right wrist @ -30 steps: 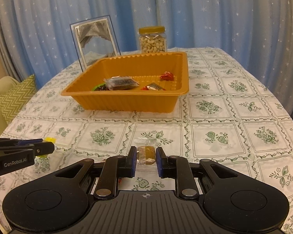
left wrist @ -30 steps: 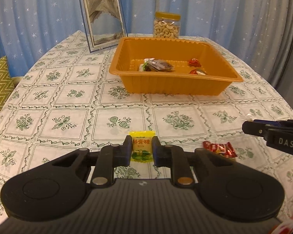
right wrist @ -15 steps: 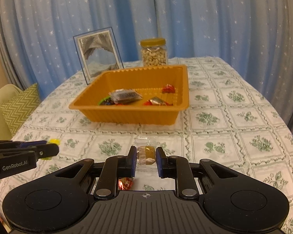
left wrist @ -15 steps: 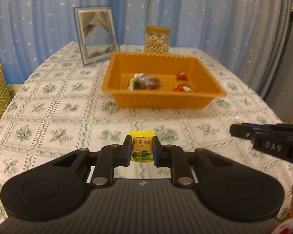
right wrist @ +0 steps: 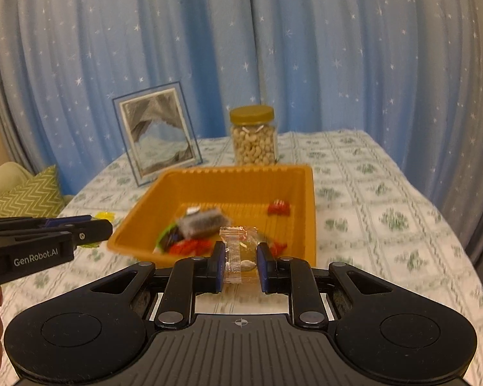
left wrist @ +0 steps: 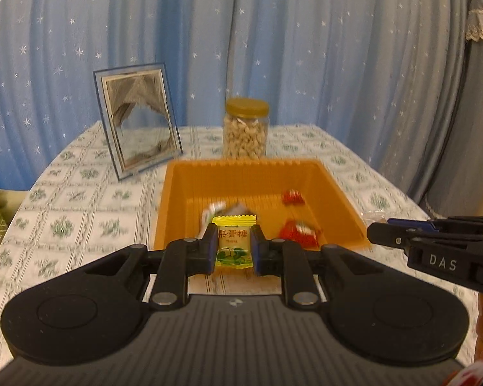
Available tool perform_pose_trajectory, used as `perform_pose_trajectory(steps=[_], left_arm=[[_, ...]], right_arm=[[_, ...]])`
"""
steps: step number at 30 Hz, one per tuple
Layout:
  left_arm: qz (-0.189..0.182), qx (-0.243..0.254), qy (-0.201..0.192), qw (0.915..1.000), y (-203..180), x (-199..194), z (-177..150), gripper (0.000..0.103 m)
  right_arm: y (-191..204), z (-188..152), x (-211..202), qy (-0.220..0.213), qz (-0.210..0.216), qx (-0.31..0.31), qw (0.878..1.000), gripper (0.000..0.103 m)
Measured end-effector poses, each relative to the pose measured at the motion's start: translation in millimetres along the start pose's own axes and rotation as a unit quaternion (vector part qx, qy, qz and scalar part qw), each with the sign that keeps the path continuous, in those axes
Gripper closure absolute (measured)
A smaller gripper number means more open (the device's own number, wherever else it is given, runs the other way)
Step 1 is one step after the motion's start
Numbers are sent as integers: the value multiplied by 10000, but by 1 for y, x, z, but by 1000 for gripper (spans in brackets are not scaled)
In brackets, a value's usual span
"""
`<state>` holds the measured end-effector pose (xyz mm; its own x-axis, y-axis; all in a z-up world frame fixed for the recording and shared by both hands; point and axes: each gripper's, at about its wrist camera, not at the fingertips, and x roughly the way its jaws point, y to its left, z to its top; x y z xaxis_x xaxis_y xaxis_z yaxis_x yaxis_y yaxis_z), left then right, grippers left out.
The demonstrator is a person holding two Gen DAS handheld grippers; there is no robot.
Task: Organize snacks
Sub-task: 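Carry both snacks over the orange tray and open both grippers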
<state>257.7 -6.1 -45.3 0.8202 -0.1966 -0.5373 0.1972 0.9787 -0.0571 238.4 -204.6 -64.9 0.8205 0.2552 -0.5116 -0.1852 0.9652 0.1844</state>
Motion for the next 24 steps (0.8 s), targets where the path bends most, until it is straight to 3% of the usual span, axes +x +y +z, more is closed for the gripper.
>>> perform_pose_trajectory(steps=[13,24], left_arm=[[-31,-206,114,9997,26,69,20,85],[63,-165,281,9995,40,112,26,84]], right_arm=[[-13,44,71,76,-15,85,9999,82],[-8,56,114,231,33,164,9996,82]])
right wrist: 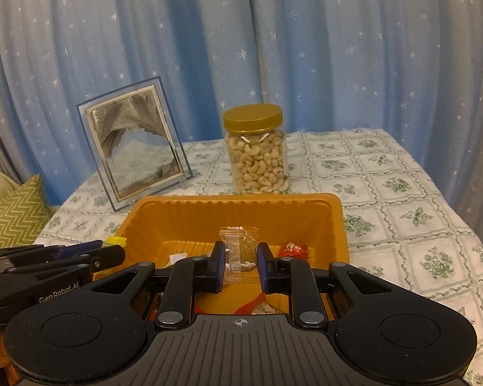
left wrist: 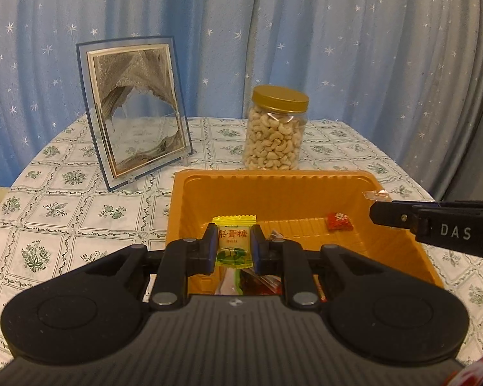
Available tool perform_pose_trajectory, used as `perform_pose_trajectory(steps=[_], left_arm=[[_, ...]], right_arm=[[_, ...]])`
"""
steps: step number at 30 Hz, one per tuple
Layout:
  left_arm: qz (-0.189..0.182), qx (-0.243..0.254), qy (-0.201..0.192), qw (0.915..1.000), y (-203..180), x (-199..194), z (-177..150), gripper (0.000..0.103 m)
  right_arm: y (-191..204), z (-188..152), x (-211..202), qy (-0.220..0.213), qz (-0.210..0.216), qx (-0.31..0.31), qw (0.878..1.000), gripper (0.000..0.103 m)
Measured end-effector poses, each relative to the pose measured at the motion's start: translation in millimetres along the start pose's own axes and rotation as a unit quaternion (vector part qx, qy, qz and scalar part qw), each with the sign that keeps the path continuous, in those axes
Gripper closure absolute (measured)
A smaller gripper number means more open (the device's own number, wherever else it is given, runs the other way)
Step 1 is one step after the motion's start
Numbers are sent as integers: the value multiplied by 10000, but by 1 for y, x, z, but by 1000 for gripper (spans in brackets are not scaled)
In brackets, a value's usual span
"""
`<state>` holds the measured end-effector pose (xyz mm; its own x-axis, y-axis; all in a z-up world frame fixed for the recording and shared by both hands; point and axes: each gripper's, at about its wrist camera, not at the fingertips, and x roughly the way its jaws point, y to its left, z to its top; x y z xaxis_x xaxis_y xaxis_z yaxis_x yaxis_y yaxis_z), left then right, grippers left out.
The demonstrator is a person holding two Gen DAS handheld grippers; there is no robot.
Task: Organize snacks
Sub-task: 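Carry both snacks over the orange tray and open both grippers, then hold both open grippers above the orange tray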
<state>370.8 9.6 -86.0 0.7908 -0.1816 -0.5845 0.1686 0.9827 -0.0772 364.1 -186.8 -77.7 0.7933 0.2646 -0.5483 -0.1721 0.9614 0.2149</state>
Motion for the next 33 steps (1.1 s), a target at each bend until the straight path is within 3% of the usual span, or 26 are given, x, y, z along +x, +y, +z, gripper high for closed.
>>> perform_pose_trajectory(steps=[6,7,8,9,32,33], left_arm=[[-116,12,-42,9999,2,14,4,82],[-77,41,-62,9999,1,16,5,78],[-27,78,-90,9999,1,16,5,63],[-6,99,-118,9999,1,17,5,58],[133,103,37,9999,7,15,2,58],[146,120,51,9998,7,16,1,58]], right_arm=[[-1,1,11,68,-34,57,10000,82],[-1,0,12,81,-31,53,9999,82],[-1,0,13,90,-29,44,9999,82],[-1,0,13,97,-33,39,9999,82],[3,1,14,-87,83,122,9999,82],[3,2,14,-114,73,103,9999,77]])
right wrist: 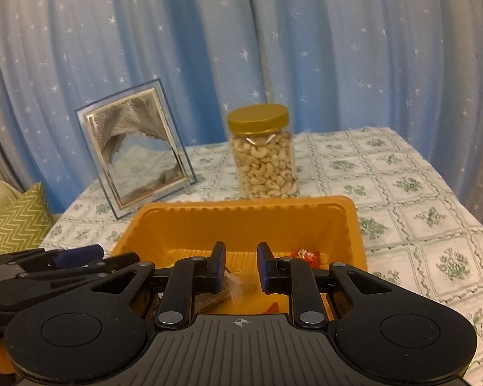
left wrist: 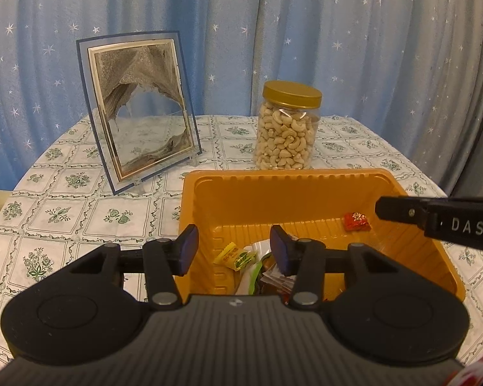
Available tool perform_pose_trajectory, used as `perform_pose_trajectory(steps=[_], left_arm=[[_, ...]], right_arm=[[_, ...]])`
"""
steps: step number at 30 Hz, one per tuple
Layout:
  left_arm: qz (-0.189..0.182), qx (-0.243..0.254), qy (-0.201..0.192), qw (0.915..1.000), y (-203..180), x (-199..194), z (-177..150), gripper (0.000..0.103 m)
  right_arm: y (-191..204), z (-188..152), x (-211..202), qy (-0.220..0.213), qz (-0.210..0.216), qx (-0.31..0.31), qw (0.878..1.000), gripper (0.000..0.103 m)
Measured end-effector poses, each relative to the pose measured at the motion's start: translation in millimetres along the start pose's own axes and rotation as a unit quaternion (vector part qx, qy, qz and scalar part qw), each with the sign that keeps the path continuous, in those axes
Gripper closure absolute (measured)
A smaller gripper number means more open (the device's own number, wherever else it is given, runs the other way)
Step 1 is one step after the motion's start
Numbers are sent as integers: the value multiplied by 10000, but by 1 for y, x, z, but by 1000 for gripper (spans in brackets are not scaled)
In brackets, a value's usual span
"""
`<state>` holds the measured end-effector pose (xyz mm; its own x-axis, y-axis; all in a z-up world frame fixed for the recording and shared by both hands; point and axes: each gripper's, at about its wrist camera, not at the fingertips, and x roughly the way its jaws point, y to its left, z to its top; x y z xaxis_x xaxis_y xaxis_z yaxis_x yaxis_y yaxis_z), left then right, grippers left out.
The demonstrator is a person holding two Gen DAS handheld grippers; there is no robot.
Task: Organize snacks
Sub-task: 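Hold both open grippers above the orange tray, then withdraw both grippers back toward the remaining snacks on the table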
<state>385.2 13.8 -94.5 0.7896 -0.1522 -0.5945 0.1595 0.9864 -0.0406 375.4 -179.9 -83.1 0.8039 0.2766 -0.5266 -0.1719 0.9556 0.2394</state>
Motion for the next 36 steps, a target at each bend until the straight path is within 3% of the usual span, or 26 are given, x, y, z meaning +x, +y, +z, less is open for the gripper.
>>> perform_pose_trajectory(steps=[1,2,3,12,21,36], left_arm=[[12,9,11,10000,0,0,0,58],[18,4,14,10000,0,0,-1,58],[24,-5,16,10000,1,0,-1,58],[24,-5,-6,10000,1,-7,-3,58],[-135,-147,-162,9997,-12,-49,-8,57],[-92,-293,-34,9995,-30,-134,-64,50]], right_arm=[[0,0,-1,-51,-40,-12,10000,68],[-1,0,-2,-114,-71,11,9999,42],[-4,0,-5,-204,-108,90,9997,29],[-23,5,-18,-363,-370,380,9979,29],[-12,-5,-52,-516,-470,373,9969,29],[-2,-66,-146,-488,-587,420,9962,29]])
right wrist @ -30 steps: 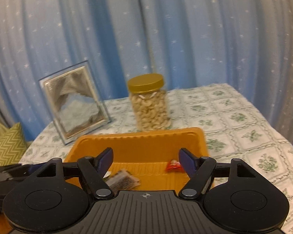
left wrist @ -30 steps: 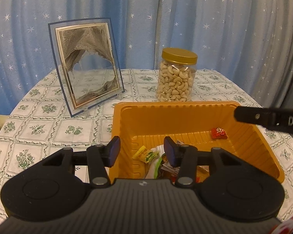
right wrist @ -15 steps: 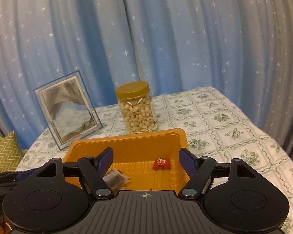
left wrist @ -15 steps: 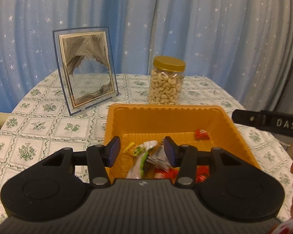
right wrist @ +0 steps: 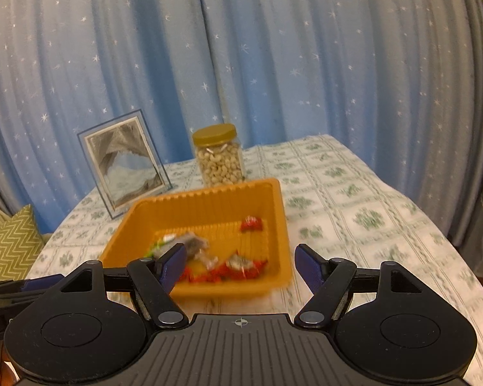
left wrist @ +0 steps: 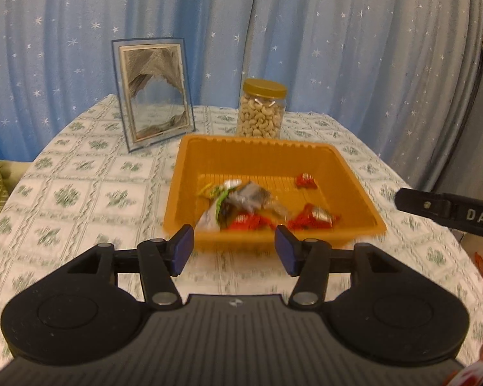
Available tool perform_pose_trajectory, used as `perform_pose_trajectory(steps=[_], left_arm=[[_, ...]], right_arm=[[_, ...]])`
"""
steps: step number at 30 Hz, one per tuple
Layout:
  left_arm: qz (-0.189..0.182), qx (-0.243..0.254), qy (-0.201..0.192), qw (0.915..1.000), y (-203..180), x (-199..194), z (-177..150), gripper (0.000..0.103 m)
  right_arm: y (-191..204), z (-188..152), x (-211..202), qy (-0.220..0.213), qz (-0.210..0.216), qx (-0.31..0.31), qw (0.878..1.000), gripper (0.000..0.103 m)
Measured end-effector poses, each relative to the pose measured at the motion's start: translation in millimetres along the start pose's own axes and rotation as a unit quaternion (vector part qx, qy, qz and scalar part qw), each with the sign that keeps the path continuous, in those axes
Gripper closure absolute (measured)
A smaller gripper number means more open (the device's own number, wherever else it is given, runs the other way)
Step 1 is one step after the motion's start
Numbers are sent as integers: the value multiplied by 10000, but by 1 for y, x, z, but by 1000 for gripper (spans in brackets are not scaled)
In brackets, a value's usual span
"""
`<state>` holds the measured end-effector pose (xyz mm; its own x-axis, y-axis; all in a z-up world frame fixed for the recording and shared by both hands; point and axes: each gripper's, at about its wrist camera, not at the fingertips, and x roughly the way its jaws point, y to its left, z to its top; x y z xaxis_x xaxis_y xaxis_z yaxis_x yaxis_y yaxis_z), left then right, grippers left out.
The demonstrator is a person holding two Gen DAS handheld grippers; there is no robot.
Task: Organize snacks
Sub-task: 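Withdraw both grippers back toward the remaining snacks on the table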
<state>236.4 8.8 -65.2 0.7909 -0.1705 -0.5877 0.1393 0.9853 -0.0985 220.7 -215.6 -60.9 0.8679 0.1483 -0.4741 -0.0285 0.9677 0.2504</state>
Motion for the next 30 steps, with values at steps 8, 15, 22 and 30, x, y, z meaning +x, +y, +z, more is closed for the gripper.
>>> perform_pose_trajectory(steps=[8,15,22,30], left_arm=[[73,-76,218,9997,-4,-42,-48,48],[115,-59,415,9991,-11,-67,-79,47],[125,-63,522,9985,-15,-86,-97,39],[116,-157,617,9979,-12,-86,-106,33]], right_arm=[[-16,-41,-56,157,-176,198,9995,29],[-9,-69,-85,265,-94,101,9996,29],[-6,-98,-99,520,-51,111,9986,29],[-5,-110,-102,669,-58,56,9977,29]])
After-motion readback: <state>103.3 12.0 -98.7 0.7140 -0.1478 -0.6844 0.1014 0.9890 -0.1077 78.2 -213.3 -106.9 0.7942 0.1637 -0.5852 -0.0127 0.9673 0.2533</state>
